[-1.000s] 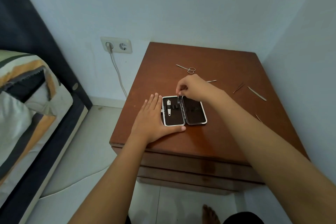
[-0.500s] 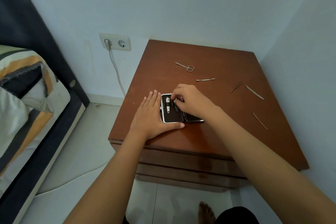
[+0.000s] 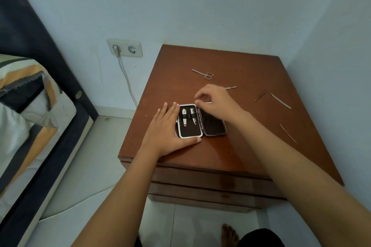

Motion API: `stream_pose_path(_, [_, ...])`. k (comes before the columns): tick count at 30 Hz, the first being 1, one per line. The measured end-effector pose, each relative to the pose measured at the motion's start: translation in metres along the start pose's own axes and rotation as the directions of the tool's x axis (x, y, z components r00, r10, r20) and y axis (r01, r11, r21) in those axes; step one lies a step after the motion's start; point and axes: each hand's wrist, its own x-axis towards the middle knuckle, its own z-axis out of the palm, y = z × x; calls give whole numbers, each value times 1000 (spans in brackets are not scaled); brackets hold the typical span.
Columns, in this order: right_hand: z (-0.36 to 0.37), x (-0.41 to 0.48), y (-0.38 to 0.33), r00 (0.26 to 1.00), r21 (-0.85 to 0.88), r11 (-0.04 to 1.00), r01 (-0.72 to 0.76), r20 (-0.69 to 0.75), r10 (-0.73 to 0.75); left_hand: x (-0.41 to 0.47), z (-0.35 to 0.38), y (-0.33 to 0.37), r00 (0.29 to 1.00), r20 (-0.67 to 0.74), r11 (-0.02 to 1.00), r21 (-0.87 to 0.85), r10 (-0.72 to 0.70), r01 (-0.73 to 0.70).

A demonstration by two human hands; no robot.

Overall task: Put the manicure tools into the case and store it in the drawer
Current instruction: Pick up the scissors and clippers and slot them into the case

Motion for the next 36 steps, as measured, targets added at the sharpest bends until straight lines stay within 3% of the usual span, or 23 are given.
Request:
stream_pose_path(3, [-12,29,23,972,16,987,-161,-169,162,1,1,-1,1000,-12,1000,0,-6,6])
stream_pose_path(6, [-15,57,44,931,43,958,-283,-229,285,1,2,-2,1000,-13,1000,7,-3,3])
stream_pose_path(21, [-9,96,62,894,-18,906,-422,-172,413,1,-2,2,1000,-21,1000,-10,-19,19])
stream_pose_path(30, [-2,97,58,815,165,842,-513,-213,539,0,-2,3,999,-27,1000,-14,-20,20])
stream_pose_path(36, [1,99,47,835,84,849,-522,-154,529,1,-2,3,999,-32,1000,-17,-22,22])
